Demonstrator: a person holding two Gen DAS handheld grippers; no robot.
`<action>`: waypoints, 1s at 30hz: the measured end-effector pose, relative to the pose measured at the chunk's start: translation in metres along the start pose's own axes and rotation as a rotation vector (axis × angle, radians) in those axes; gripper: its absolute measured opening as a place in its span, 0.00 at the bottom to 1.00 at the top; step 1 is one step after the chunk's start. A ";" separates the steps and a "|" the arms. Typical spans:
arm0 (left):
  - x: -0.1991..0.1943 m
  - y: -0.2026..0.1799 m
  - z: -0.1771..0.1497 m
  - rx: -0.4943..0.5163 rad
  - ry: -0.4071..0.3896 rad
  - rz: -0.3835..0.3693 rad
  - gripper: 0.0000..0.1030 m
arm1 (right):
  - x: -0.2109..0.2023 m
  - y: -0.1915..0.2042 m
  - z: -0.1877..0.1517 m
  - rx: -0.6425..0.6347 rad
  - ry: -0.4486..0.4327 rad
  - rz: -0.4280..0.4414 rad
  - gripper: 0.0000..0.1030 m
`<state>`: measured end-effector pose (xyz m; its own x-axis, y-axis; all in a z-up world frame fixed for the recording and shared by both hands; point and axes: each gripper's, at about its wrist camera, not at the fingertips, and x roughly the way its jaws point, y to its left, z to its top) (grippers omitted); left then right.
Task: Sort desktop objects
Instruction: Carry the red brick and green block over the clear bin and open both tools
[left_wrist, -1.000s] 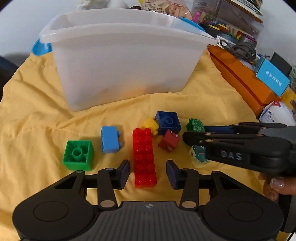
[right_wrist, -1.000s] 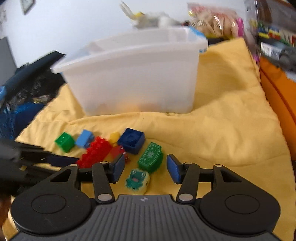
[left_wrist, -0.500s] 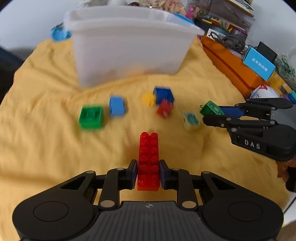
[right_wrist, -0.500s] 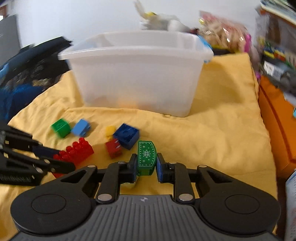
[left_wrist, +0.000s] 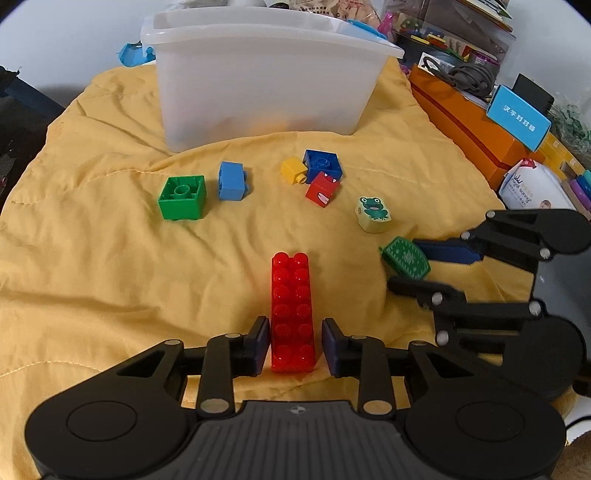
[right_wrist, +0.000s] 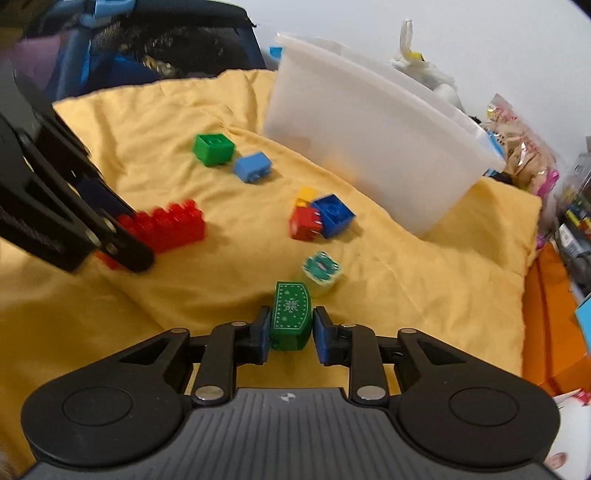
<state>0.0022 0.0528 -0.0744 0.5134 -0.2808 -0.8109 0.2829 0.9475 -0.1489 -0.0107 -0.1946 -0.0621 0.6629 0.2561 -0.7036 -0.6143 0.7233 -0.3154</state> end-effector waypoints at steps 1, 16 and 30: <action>0.000 -0.001 -0.001 0.002 -0.001 0.002 0.36 | -0.002 0.001 -0.001 0.007 -0.003 0.012 0.31; 0.004 -0.005 0.001 0.049 -0.007 0.010 0.35 | -0.017 -0.022 0.002 0.311 -0.046 0.134 0.48; -0.085 0.004 0.096 0.098 -0.384 -0.044 0.26 | -0.014 -0.054 0.031 0.427 -0.062 0.197 0.23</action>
<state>0.0374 0.0653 0.0485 0.7591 -0.3755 -0.5318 0.3784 0.9192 -0.1090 0.0264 -0.2175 -0.0152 0.5839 0.4433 -0.6802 -0.5085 0.8528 0.1193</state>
